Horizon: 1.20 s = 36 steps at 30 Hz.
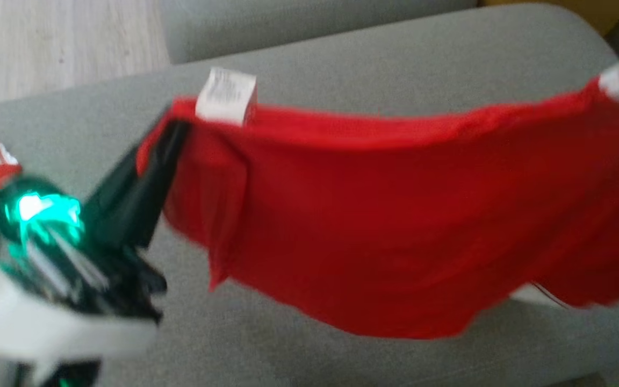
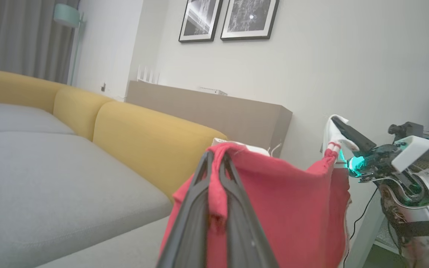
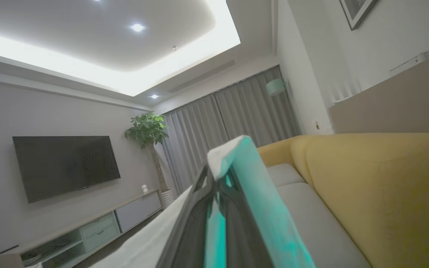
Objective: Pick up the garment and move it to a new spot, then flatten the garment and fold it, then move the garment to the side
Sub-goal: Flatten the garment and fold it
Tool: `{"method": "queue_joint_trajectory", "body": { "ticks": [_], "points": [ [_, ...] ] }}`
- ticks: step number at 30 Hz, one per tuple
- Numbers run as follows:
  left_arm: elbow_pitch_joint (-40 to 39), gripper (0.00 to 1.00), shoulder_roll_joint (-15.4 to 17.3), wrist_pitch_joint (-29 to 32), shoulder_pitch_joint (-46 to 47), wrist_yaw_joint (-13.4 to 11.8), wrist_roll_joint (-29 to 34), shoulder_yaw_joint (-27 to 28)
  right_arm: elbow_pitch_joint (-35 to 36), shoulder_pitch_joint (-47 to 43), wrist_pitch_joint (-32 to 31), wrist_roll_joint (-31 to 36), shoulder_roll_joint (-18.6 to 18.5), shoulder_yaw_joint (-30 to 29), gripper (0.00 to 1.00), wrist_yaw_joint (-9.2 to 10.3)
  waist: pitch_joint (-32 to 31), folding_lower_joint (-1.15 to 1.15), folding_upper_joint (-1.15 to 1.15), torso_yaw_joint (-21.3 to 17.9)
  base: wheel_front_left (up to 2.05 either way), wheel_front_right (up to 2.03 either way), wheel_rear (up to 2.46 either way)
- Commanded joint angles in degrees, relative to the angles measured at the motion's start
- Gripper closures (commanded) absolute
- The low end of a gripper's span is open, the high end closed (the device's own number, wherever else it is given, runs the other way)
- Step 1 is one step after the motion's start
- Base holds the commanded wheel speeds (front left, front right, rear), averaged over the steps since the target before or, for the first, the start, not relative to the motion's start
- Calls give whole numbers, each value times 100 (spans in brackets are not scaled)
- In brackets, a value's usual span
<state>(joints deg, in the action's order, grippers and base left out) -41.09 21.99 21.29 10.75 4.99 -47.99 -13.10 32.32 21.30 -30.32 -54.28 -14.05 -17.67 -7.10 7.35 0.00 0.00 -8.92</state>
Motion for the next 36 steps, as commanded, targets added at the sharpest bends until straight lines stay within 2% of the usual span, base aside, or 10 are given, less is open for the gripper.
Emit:
{"method": "queue_joint_trajectory", "body": {
  "ticks": [1,6,12,13,17,20,24,27,30,36],
  "points": [
    [-3,100,236,199,611,-28,-36,317,-90,562,-226,276,123,71,100,-39,301,0,0,16,0,0,0],
    [1254,100,429,796,2404,-19,-1,283,-1392,2517,-632,1523,969,-50,100,-39,1153,0,0,167,0,0,0],
    [3577,100,210,482,4914,112,840,-92,-3276,4694,341,2510,1112,-242,100,-39,2097,0,0,311,0,0,0],
    [3577,100,210,482,4914,112,840,-92,-3276,4694,341,2510,1112,-242,100,-39,2097,0,0,311,0,0,0],
    [5007,100,-47,-625,6372,201,1493,-365,-4479,5848,1266,2561,1115,-356,100,-39,2506,0,0,317,0,0,0],
    [5776,100,-73,-1504,7001,233,1867,-637,-5049,6197,1771,2329,1115,-208,100,-39,2686,0,0,237,0,0,0],
    [6319,100,180,-2316,7379,246,2166,-1544,-5191,5725,2216,1889,1116,239,100,-39,2700,0,0,129,0,0,0],
    [6540,100,393,-2593,7412,247,1693,-2042,-4905,4749,2413,1461,1116,653,100,-39,2653,0,0,52,0,0,0],
    [6553,100,757,-3388,6294,248,1306,-2408,-4457,3329,2635,1064,1116,1156,100,-39,2485,0,0,-37,0,0,0],
    [5837,100,1237,-3618,3932,147,831,-2514,-3584,547,2911,938,1116,1790,100,-39,1898,0,0,-118,0,0,0]
  ]
}}
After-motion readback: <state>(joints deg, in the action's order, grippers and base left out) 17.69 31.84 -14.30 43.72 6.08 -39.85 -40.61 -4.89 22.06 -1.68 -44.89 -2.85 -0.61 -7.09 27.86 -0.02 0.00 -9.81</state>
